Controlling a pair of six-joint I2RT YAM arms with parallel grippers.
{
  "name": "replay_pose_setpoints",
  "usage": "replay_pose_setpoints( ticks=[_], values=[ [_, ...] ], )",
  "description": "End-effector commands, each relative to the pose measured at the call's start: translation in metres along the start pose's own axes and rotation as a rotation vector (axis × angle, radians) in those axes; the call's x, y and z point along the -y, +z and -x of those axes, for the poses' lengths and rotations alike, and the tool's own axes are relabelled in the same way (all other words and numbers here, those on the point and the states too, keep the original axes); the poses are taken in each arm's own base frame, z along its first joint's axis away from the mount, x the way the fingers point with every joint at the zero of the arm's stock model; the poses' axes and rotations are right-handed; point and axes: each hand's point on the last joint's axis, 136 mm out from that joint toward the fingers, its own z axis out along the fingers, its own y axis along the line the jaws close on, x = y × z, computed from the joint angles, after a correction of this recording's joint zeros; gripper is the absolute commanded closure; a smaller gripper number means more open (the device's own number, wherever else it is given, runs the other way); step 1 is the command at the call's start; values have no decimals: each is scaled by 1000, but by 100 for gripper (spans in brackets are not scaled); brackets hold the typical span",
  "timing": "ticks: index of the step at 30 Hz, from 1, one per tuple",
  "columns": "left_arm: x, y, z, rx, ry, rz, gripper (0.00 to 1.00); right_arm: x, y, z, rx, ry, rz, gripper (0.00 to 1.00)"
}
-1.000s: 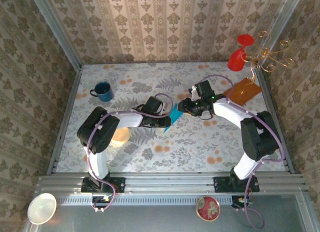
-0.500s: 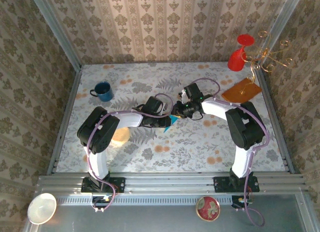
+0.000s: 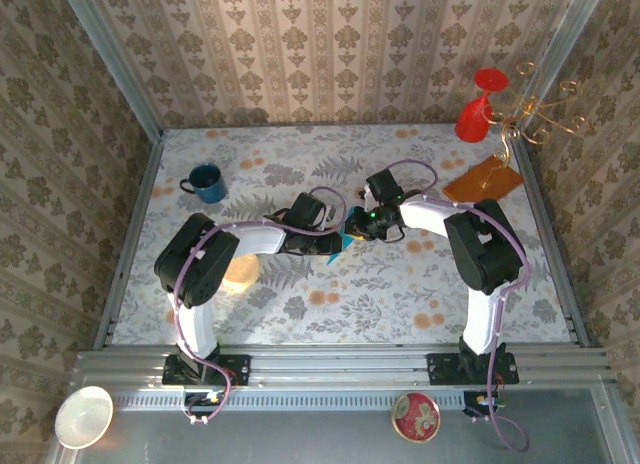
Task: Fold a paper plane with a square sheet of paper (pick it up from the middle)
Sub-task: Fold the wing for the fifth time at the center of the table.
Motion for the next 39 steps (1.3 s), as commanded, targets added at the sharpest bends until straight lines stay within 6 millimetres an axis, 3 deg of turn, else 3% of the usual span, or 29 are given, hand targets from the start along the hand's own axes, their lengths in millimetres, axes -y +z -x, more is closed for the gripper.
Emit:
replay_pose_setpoints(
  ticks=[1,31,39],
  values=[
    [-36,22,-52,-158,-31,108,74,7,2,2,-4,3,-45,79],
    [-35,22,-52,-158,-35,104,75,20,11,-8,-45,19,-67,79],
    [-12,2,-30,-91,-15,57,74,32,19,-15,-79,28,-99,78]
  ],
)
